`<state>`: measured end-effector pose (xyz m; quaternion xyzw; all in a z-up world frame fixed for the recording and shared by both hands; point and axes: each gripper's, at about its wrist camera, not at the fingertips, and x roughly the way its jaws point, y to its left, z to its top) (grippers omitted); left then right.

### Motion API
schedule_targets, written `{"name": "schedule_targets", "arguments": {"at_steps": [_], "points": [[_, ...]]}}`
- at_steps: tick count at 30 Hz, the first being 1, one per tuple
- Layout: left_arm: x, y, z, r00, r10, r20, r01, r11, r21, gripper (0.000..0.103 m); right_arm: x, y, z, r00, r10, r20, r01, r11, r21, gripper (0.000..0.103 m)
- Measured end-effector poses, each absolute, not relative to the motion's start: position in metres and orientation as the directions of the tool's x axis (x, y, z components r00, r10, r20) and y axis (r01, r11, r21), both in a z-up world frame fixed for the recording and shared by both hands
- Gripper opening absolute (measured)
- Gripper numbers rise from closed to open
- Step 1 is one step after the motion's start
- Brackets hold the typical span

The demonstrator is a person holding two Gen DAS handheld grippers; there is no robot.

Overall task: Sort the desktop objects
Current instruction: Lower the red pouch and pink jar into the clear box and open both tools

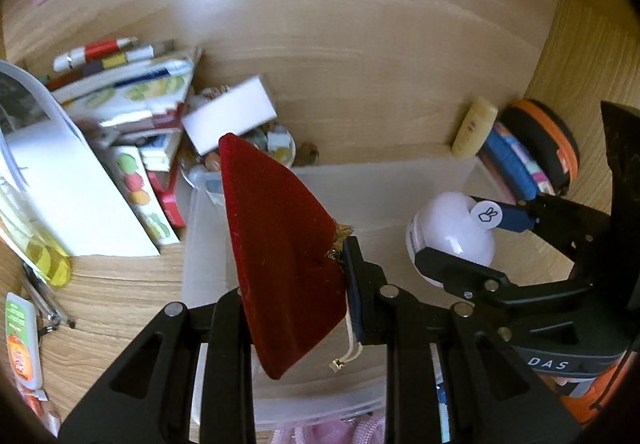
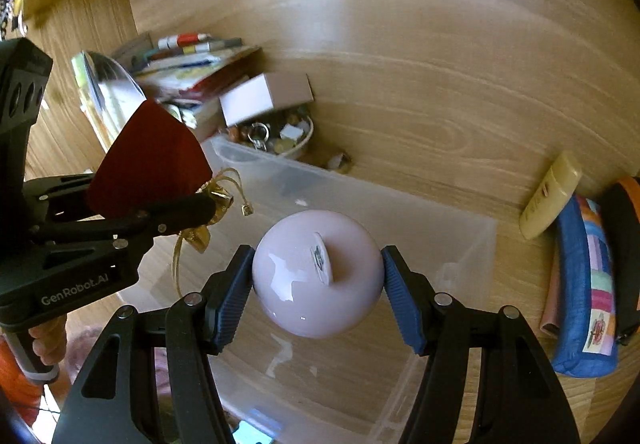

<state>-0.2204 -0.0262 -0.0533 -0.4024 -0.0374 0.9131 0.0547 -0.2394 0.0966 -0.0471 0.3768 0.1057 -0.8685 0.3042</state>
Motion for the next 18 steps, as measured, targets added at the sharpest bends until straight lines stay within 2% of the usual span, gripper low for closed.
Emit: {"name": "schedule_targets", "arguments": {"at_steps": [6, 18], "points": [[-0.228, -0.019, -0.068, -0.616, 0.131, -0.777, -0.087, -0.991, -0.098, 0.023, -0.245, 0.098, -0.061, -0.502, -0.431, -0.75, 0.599, -0.798, 0.057, 0.06], [-0.237, -0.019, -0.086, -0.531, 0.103, -0.841, -0.076, -0.994, -0.074, 0.024, -0.239, 0.085, -0.075, -0.499, -0.379, -0.779, 0.616, -0.788, -0.011, 0.06]]}}
